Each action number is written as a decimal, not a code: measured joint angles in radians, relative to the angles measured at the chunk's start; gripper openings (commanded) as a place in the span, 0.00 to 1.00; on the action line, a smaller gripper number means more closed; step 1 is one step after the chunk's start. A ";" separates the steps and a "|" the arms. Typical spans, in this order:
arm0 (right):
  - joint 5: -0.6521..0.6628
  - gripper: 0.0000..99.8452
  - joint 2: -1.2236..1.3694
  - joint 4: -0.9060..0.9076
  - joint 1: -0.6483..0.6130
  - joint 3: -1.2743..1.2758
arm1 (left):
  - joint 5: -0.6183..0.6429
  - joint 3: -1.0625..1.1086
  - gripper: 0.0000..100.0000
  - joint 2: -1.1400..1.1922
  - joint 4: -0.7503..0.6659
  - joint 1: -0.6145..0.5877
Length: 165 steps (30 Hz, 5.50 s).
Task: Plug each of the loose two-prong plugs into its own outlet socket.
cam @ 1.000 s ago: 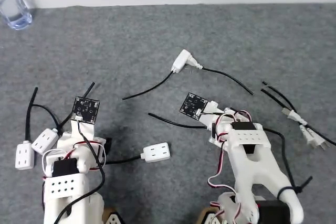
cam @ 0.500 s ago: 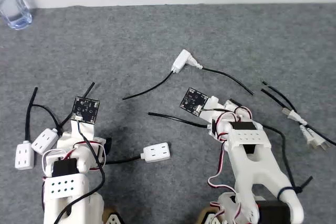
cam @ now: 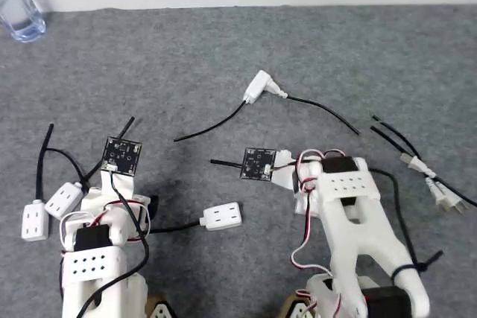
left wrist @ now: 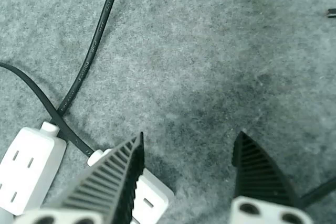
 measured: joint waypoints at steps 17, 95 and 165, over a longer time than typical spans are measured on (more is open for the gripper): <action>0.077 0.20 0.482 0.089 0.055 -0.402 | 0.000 0.000 0.25 0.000 0.000 0.000; -1.594 0.01 -0.078 0.272 -0.031 -0.236 | 0.000 0.000 0.25 0.000 0.000 0.000; 0.400 0.28 -0.068 0.183 0.020 -0.140 | 0.000 0.000 0.25 0.000 0.000 0.000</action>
